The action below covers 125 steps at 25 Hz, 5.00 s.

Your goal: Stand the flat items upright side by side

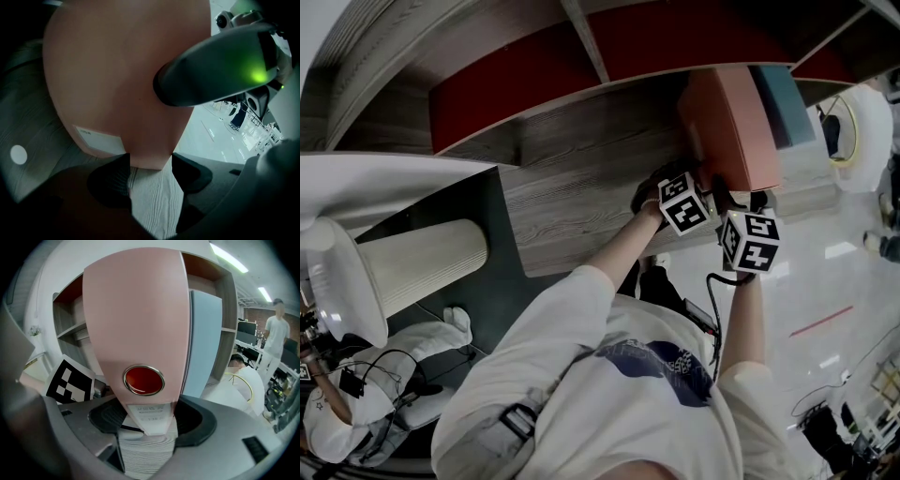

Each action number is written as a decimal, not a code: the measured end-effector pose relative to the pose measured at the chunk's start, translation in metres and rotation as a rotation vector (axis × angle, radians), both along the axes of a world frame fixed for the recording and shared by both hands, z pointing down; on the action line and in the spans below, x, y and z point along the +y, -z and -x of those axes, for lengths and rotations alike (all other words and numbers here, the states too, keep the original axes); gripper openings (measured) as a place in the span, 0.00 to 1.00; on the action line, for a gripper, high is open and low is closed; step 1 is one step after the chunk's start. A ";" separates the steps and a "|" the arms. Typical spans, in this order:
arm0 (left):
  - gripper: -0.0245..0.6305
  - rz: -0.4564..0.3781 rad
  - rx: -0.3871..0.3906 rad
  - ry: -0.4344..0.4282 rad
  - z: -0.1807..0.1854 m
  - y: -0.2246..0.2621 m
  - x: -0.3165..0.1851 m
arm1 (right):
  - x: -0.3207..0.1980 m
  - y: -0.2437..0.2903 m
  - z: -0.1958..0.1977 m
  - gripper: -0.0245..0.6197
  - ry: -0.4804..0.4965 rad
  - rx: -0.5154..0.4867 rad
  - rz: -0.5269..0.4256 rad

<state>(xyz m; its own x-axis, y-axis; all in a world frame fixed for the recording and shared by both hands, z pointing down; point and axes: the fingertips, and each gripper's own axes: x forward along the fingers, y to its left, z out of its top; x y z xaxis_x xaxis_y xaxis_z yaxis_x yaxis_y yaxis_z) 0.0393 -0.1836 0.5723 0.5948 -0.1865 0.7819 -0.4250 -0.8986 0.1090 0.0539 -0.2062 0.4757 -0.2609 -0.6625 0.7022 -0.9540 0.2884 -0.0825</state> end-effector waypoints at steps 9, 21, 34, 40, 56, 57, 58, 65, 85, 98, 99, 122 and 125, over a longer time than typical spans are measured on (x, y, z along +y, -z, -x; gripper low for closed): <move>0.45 0.002 0.011 0.000 -0.002 0.000 -0.017 | -0.016 0.000 -0.002 0.51 -0.013 0.020 0.019; 0.45 0.010 0.018 -0.004 -0.011 -0.005 -0.022 | -0.005 0.015 -0.024 0.55 -0.006 0.045 -0.020; 0.45 0.010 0.008 -0.036 -0.012 -0.007 -0.030 | -0.002 0.009 -0.016 0.40 -0.004 0.047 -0.011; 0.45 0.008 0.009 -0.043 -0.013 -0.007 -0.039 | -0.010 0.010 -0.015 0.40 -0.012 0.044 -0.017; 0.45 0.010 0.003 -0.037 -0.014 -0.009 -0.059 | -0.032 0.011 -0.016 0.39 -0.010 0.047 -0.025; 0.45 0.011 0.004 -0.039 -0.014 -0.009 -0.060 | -0.032 0.010 -0.016 0.39 -0.011 0.047 -0.024; 0.45 0.013 -0.004 -0.043 -0.013 -0.010 -0.060 | -0.033 0.010 -0.016 0.39 -0.012 0.047 -0.023; 0.46 0.018 -0.039 -0.061 -0.007 -0.013 -0.060 | -0.032 0.010 -0.015 0.40 0.002 0.052 -0.019; 0.45 -0.146 0.103 0.747 0.020 0.091 -0.023 | -0.008 0.065 -0.099 0.40 0.362 -0.239 -0.221; 0.13 -0.535 0.190 1.166 0.024 0.223 0.064 | 0.013 0.124 -0.132 0.24 0.403 -0.324 -0.354; 0.11 -0.564 0.194 1.165 0.022 0.229 0.068 | 0.017 0.126 -0.132 0.22 0.397 -0.315 -0.364; 0.05 -0.753 0.276 1.133 -0.016 0.283 0.130 | 0.093 0.165 -0.148 0.04 0.323 -0.216 -0.480; 0.05 -0.763 0.258 1.161 -0.029 0.282 0.137 | 0.098 0.165 -0.159 0.04 0.361 -0.226 -0.492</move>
<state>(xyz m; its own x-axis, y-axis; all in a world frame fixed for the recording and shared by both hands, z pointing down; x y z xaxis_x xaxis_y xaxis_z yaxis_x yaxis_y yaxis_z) 0.0688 -0.0469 0.2898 -0.0789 -0.9836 0.1625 -0.9961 0.0715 -0.0507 0.2129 -0.1084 0.3107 -0.6331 -0.7356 0.2411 -0.7645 0.6429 -0.0461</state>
